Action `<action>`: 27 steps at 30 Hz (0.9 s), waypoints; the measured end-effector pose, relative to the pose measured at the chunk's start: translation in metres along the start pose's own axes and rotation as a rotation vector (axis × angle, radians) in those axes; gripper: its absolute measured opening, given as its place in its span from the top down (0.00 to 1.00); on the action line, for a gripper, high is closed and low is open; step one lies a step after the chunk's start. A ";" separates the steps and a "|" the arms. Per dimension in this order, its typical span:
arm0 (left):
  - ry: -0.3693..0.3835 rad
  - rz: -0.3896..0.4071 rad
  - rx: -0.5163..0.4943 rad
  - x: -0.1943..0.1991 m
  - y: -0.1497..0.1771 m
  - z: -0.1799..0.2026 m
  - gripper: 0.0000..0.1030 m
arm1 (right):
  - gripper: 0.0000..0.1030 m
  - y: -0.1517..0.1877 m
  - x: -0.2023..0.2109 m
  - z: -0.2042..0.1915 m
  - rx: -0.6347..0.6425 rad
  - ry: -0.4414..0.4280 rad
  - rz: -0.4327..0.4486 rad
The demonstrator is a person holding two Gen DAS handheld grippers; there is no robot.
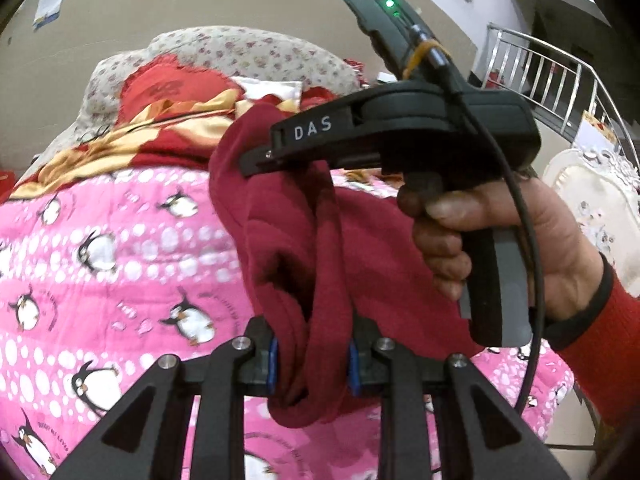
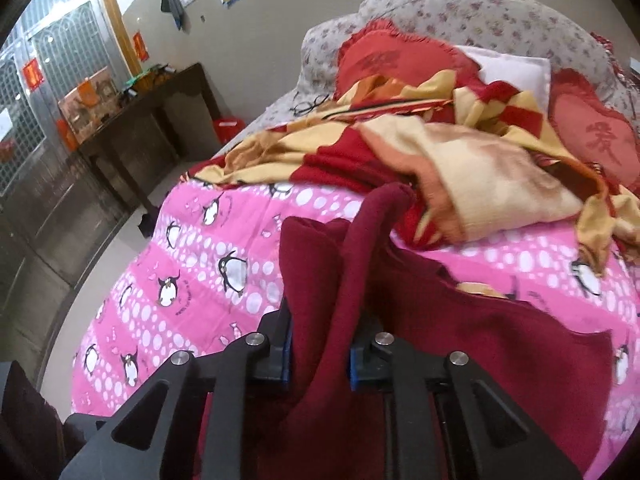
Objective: Fold small clothes
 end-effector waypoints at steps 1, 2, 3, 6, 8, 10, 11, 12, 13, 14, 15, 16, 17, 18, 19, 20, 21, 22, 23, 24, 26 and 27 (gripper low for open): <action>0.004 -0.001 -0.007 -0.001 -0.003 0.007 0.75 | 0.72 -0.001 0.004 0.004 -0.004 0.003 0.004; 0.012 -0.003 -0.015 -0.004 -0.006 0.014 0.75 | 0.72 0.000 0.010 0.010 -0.010 0.008 0.011; 0.019 -0.005 -0.019 -0.005 -0.007 0.020 0.75 | 0.72 0.000 0.016 0.016 -0.016 0.014 0.017; 0.037 -0.013 -0.029 -0.012 -0.013 0.034 0.75 | 0.73 0.003 0.029 0.029 -0.028 0.028 0.033; 0.042 -0.020 -0.037 -0.016 -0.016 0.042 0.75 | 0.73 0.005 0.037 0.038 -0.038 0.037 0.043; 0.046 -0.032 -0.049 -0.022 -0.018 0.054 0.76 | 0.73 0.009 0.046 0.048 -0.049 0.046 0.052; 0.049 -0.038 -0.054 -0.024 -0.019 0.058 0.76 | 0.74 0.010 0.050 0.052 -0.052 0.050 0.056; 0.050 -0.046 -0.060 -0.027 -0.020 0.064 0.76 | 0.74 0.012 0.054 0.057 -0.057 0.055 0.060; 0.053 -0.052 -0.065 -0.030 -0.021 0.069 0.76 | 0.74 0.014 0.058 0.062 -0.063 0.060 0.064; 0.056 -0.057 -0.068 -0.032 -0.021 0.074 0.76 | 0.74 0.016 0.061 0.066 -0.067 0.065 0.067; 0.059 -0.064 -0.072 -0.036 -0.022 0.080 0.76 | 0.74 0.018 0.065 0.071 -0.073 0.070 0.070; 0.063 -0.070 -0.076 -0.040 -0.022 0.085 0.76 | 0.74 0.020 0.068 0.076 -0.082 0.074 0.072; 0.067 -0.076 -0.079 -0.043 -0.022 0.090 0.76 | 0.74 0.023 0.072 0.083 -0.092 0.079 0.073; 0.072 -0.082 -0.083 -0.046 -0.022 0.096 0.76 | 0.74 0.026 0.076 0.090 -0.104 0.083 0.075; 0.075 -0.086 -0.085 -0.048 -0.021 0.099 0.76 | 0.74 0.029 0.078 0.095 -0.110 0.086 0.076; 0.080 -0.092 -0.089 -0.052 -0.021 0.104 0.76 | 0.74 0.032 0.081 0.101 -0.117 0.092 0.077; 0.088 -0.100 -0.096 -0.058 -0.021 0.111 0.76 | 0.74 0.035 0.084 0.108 -0.125 0.097 0.078; 0.091 -0.104 -0.099 -0.059 -0.018 0.113 0.76 | 0.74 0.038 0.087 0.113 -0.132 0.100 0.079; 0.096 -0.110 -0.103 -0.063 -0.018 0.118 0.76 | 0.74 0.041 0.089 0.119 -0.138 0.103 0.079; 0.102 -0.118 -0.108 -0.068 -0.016 0.123 0.76 | 0.74 0.044 0.092 0.123 -0.144 0.107 0.079; 0.109 -0.128 -0.113 -0.075 -0.014 0.132 0.76 | 0.74 0.051 0.096 0.134 -0.157 0.113 0.078; 0.115 -0.136 -0.115 -0.080 -0.013 0.137 0.76 | 0.74 0.054 0.098 0.140 -0.165 0.116 0.077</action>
Point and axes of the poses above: each gripper's, at about its wrist camera, not at the fingertips, and x roughly against the way its jaws point, z to its right, y to its underside, the point moved 3 cm from there along -x, roughly the way its jaws point, and after that the axes turned 7 degrees about y, right-handed, at the moved point
